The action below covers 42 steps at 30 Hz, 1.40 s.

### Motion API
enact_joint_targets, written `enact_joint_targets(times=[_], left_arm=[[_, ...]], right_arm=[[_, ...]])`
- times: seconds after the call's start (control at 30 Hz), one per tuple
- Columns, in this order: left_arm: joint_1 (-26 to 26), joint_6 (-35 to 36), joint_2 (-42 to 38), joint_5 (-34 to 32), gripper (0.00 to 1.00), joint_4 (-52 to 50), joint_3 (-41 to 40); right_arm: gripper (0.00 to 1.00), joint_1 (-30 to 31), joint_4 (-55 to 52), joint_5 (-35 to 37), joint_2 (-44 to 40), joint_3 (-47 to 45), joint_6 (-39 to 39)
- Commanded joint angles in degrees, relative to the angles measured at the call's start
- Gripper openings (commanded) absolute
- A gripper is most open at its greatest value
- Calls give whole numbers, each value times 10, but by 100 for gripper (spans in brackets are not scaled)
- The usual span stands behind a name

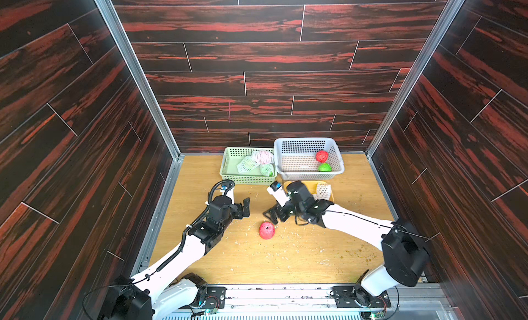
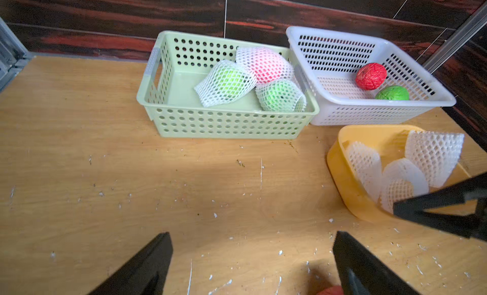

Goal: Remove foam nets from apples
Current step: Pick up the apple from the center of the board.

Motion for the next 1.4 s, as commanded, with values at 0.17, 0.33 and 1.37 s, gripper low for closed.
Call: enact_joint_targets(times=[0.17,0.33,1.37], left_arm=[[3,-58,-25,6,100,-47,-42],[3,-58,-16,27,100,-75,-36],[3,82,8,232,100,56,-21]], right_arm=[[99,22,-8,-39,54,1,-9],[99,24,-10,-56,70,0,-17],[31,-35,27,-116,48,6,-45]])
